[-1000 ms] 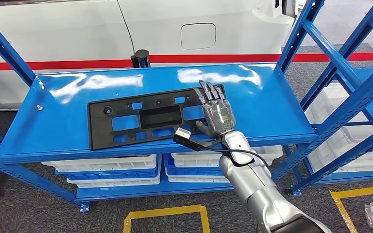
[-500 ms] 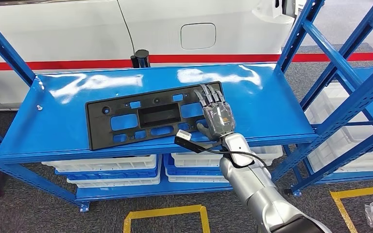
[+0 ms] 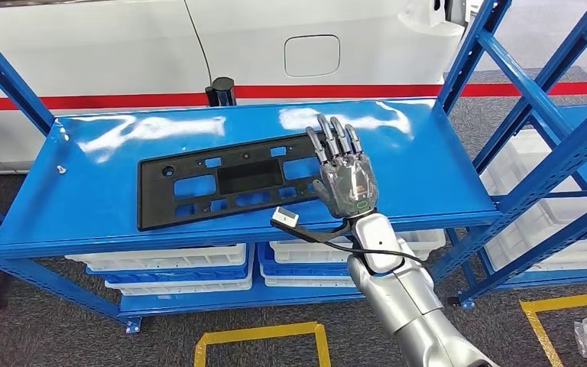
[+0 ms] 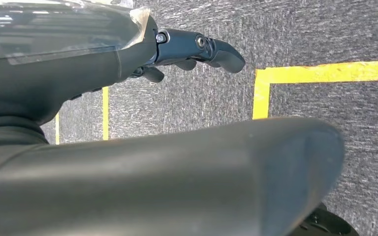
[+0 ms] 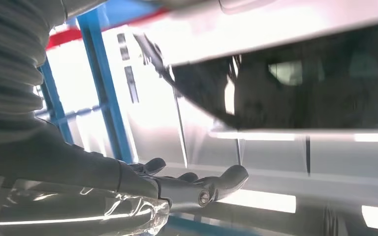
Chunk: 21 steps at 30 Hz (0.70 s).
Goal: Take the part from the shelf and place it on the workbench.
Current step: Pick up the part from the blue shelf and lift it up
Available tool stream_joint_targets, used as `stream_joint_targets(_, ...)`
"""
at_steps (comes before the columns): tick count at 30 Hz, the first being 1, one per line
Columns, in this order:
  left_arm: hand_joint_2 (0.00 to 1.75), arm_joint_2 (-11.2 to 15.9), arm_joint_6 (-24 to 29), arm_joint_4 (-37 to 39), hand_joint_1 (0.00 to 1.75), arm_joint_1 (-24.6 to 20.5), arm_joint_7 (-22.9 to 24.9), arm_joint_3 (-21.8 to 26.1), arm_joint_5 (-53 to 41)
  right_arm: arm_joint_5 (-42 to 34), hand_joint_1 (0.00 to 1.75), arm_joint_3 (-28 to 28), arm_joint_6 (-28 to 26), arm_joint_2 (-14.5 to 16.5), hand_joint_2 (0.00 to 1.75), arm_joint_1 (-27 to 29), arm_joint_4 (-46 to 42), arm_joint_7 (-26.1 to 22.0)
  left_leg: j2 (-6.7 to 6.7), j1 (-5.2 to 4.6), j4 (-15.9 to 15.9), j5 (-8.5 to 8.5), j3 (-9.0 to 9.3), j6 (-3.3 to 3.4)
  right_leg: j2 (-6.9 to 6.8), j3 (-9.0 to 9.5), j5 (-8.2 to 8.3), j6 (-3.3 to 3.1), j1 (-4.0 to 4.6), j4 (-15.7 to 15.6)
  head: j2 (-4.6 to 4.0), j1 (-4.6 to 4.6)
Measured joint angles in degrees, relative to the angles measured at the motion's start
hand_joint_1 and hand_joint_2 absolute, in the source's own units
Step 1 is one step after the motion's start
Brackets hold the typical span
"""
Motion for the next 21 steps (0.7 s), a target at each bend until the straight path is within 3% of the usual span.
stream_joint_targets(8, 0.00, -0.19, 1.13, 0.00, 0.00, 0.00, 0.09, 0.04, 0.65, 0.17, 0.00, 8.64, -0.04, -5.21, 1.75, 0.29, -12.58, 8.12, -0.01, 0.01, -0.01, -0.01, 0.04, -0.01, 0.00, -0.36, -0.02, -0.01, 0.00, -0.01, 0.00, 0.01)
stream_joint_targets(17, 0.00, -0.38, 2.09, 0.00, 0.00, 0.01, 0.49, 0.08, 0.97, 0.15, 0.00, 15.06, 0.64, -9.16, 1.75, -0.50, -18.06, 12.96, 0.00, 0.00, 0.00, -0.01, 0.03, 0.00, 0.00, 0.00, -0.01, 0.01, 0.00, 0.00, 0.00, 0.00)
stream_joint_targets(21, 0.00, -0.56, 2.55, 0.00, 0.00, 0.00, 0.62, 0.07, 1.26, 0.16, 0.00, 17.22, 2.31, -9.26, 1.75, 0.35, -18.62, 11.64, -0.02, 0.01, 0.00, -0.01, 0.03, 0.00, -0.01, 0.02, -0.01, 0.01, 0.00, -0.01, 0.00, 0.00)
